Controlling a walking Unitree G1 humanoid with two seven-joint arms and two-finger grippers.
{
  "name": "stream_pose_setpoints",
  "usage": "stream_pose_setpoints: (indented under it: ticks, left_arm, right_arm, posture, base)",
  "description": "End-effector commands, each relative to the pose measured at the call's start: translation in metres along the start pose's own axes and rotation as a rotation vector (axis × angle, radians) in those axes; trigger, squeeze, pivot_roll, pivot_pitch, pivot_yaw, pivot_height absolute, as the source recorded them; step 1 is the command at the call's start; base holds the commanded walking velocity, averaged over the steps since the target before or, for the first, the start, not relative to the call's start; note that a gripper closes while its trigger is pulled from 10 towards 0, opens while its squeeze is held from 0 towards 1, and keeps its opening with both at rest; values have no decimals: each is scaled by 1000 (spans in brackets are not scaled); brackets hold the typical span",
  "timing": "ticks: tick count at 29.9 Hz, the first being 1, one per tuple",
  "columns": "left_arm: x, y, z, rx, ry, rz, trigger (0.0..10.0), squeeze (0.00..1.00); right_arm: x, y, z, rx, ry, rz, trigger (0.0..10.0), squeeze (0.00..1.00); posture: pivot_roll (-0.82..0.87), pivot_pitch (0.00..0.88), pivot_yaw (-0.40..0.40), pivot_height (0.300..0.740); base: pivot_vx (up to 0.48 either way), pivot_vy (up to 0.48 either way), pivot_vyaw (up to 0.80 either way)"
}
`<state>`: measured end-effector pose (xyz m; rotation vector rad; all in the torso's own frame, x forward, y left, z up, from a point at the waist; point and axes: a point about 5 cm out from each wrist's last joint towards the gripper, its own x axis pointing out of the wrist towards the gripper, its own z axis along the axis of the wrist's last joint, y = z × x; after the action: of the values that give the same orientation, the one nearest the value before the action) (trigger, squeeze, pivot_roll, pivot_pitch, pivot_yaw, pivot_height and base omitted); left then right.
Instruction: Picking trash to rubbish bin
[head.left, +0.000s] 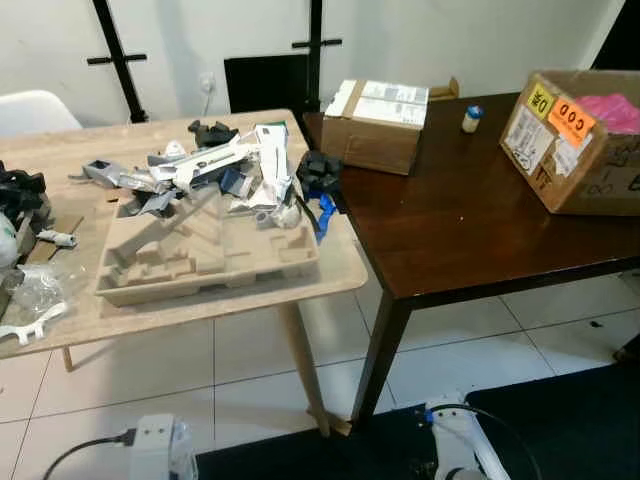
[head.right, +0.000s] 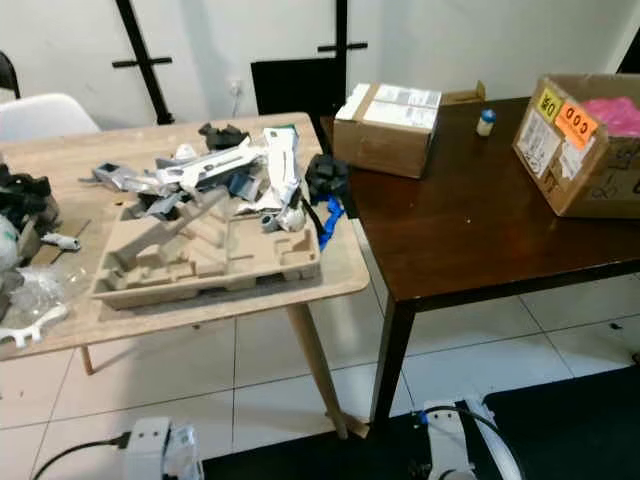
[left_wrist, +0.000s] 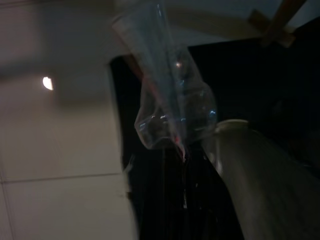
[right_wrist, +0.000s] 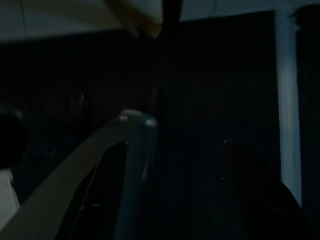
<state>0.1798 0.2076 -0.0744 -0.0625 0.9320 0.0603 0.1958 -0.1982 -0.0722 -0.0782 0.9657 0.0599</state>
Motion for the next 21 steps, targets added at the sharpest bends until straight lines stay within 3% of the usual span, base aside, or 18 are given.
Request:
stream_pose_setpoints:
  ticks: [1, 6, 10, 15, 16, 21]
  left_arm:
    - [1, -4, -5, 59, 11, 14, 10000, 0]
    - [4, -16, 1, -12, -29, -10, 10000, 0]
    - [5, -17, 2, -16, -41, -11, 10000, 0]
    - [4, -20, -6, 111, -20, -36, 10000, 0]
    - [3, -19, -10, 141, -7, -38, 10000, 0]
    - [1, -18, -17, 131, -4, -42, 10000, 0]
  right_arm:
    - [1, 4, -3, -56, 8, 2, 10000, 0]
    - [2, 9, -4, -72, 9, -3, 10000, 0]
    - [3, 9, -6, -75, 13, -4, 10000, 0]
    - [2, 8, -15, -120, 59, -3, 10000, 0]
    - [1, 9, -16, -88, 60, 2, 10000, 0]
    - [1, 12, -19, -52, 57, 21, 10000, 0]
  posture:
    - [-53, 103, 31, 740]
    - [-38, 107, 6, 740]
    - [-32, 111, 2, 740]
    - [-18, 124, -4, 740]
    - [-17, 125, -5, 740]
    - [-14, 130, -6, 740]
  base:
    - [0, 0, 0]
    - [0, 0, 0]
    - [0, 0, 0]
    - [0, 0, 0]
    - [0, 0, -800]
    - [0, 0, -800]
